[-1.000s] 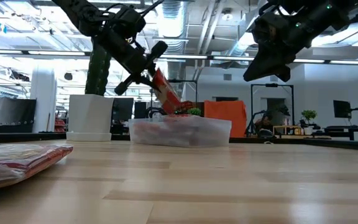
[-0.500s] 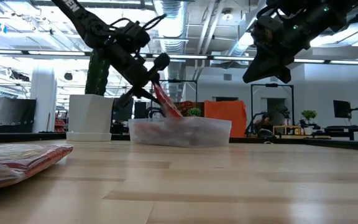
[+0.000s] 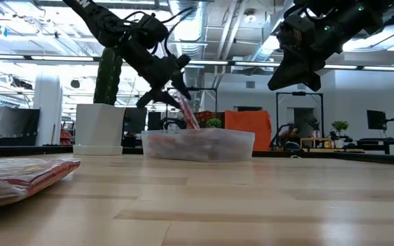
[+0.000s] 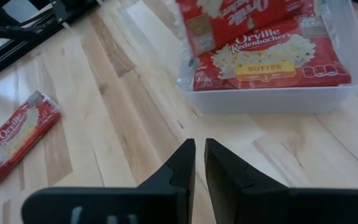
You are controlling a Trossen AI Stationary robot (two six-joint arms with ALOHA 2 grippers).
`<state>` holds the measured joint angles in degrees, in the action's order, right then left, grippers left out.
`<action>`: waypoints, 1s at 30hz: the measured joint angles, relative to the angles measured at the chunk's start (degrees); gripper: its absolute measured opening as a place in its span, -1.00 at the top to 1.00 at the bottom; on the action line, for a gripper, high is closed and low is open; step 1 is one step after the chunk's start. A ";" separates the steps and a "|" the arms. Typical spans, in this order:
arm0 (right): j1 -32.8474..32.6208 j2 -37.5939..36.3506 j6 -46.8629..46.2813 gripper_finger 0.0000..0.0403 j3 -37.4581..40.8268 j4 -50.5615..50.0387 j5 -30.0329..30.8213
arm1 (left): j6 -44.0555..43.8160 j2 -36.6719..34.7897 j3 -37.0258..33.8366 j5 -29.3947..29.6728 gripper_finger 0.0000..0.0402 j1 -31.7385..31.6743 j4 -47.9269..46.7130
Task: Sort popcorn bags into baskets
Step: Put the red popcorn bag into the transparent bin
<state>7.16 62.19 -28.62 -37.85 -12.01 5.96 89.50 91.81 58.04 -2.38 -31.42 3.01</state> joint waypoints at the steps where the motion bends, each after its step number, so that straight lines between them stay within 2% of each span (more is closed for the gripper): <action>1: -0.02 0.00 0.06 0.69 0.00 0.00 0.00 | -1.27 0.00 0.00 1.91 0.09 -0.26 -0.83; 12: 0.00 0.00 2.09 0.69 0.00 0.01 0.00 | -12.64 0.00 0.00 20.38 -0.12 -4.01 -5.42; 14: 0.00 0.00 2.12 0.69 0.00 0.00 0.00 | -17.59 -0.01 0.04 24.29 -0.12 -4.09 -6.56; 16: -0.07 0.00 2.15 0.69 0.00 0.02 -0.01 | -25.61 -0.97 0.04 24.87 -0.13 -4.09 -11.20; 21: 0.00 0.00 3.69 0.69 0.00 0.51 -0.02 | -54.21 -6.43 0.04 13.43 -0.13 -3.39 -23.14; 24: 0.00 0.00 4.94 0.69 0.00 0.68 -0.04 | -70.54 -10.75 0.04 1.01 -0.13 -3.06 -29.25; 27: -0.02 0.00 6.01 0.69 0.00 0.68 -0.26 | -80.95 -15.00 -0.07 -14.03 -0.13 -1.38 -35.86; 30: -0.02 0.00 7.04 0.69 0.00 0.68 -1.40 | -93.59 -17.50 -0.12 -20.53 -0.13 3.14 -43.03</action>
<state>7.14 62.19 -21.58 -37.85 -11.33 4.56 -4.09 74.31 57.92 -22.91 -28.28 -40.02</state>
